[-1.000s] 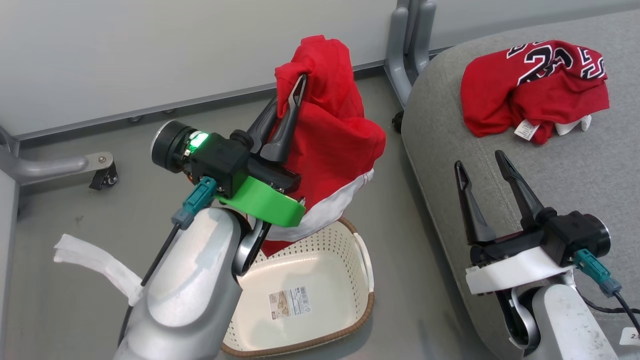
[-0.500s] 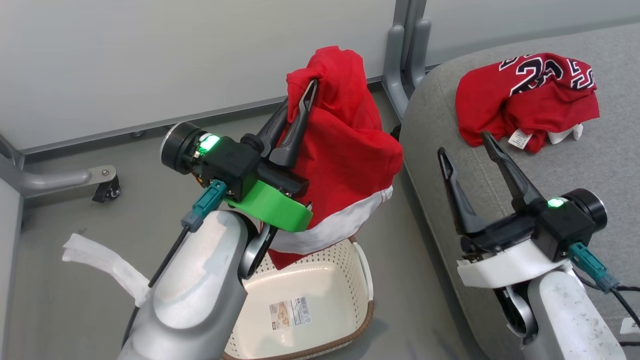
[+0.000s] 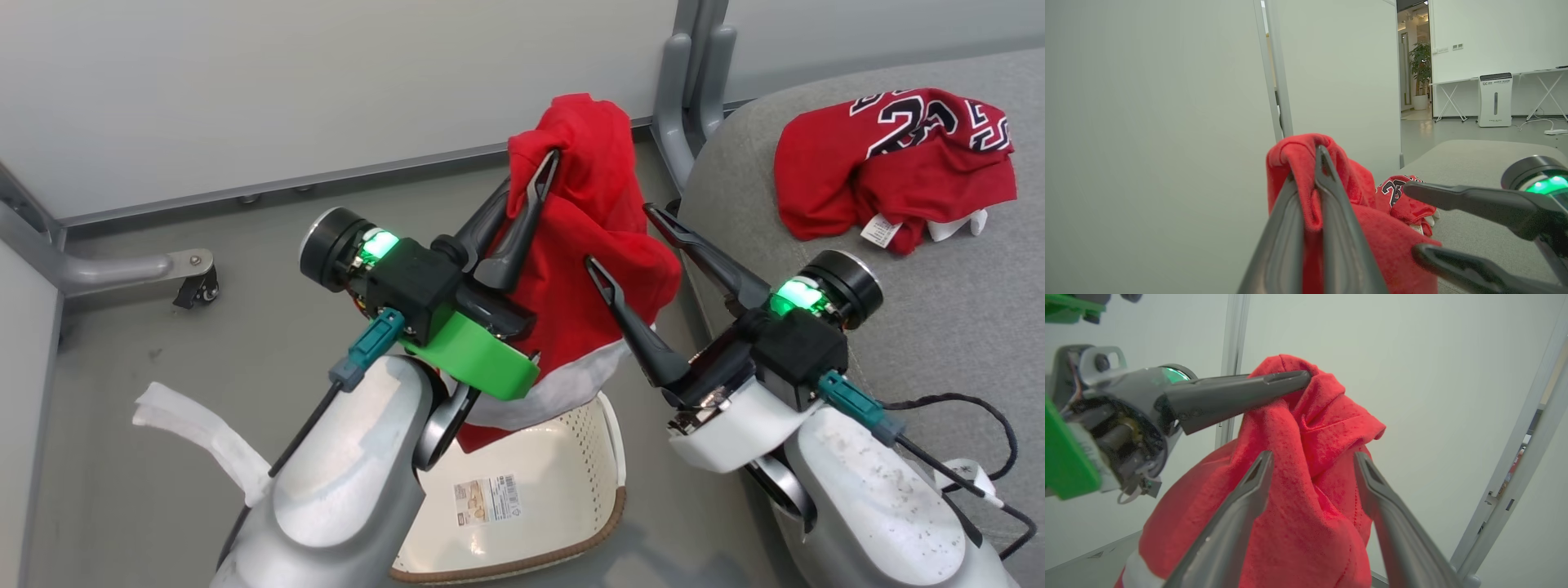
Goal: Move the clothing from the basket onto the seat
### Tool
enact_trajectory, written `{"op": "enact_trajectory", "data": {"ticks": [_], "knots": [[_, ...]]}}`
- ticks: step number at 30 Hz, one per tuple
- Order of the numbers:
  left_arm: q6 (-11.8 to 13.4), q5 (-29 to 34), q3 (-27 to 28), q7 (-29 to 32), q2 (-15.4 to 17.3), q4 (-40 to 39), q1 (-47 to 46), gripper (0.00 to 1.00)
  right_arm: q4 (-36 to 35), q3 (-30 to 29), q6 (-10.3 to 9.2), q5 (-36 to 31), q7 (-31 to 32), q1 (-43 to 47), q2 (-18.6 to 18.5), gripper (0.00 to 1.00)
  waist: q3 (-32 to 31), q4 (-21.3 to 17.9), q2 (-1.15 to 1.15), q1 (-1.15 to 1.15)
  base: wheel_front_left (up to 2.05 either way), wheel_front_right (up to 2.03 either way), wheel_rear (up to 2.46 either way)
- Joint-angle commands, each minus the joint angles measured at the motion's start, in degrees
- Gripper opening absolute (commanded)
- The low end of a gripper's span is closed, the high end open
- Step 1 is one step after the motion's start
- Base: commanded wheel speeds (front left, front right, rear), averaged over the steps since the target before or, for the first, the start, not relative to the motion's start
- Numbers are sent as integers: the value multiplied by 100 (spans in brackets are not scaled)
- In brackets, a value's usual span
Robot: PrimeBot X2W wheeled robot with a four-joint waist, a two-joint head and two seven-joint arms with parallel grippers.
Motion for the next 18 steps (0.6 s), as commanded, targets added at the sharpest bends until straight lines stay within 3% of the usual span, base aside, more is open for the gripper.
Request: {"op": "enact_trajectory", "data": {"ticks": [1,10,18], "knots": [[35,-83,-58,-4,3,-42,-60,0,124,104,-6,59,-2,-109,-37,100,67,73,0,0,0,0,0],[171,-327,-562,-4,1,-223,-301,0,764,786,-6,347,-3,-358,19,100,312,281,0,0,0,0,0],[366,-570,-987,-4,1,-457,-379,0,982,863,-6,533,-3,-397,360,100,455,368,0,0,0,0,0]]}}
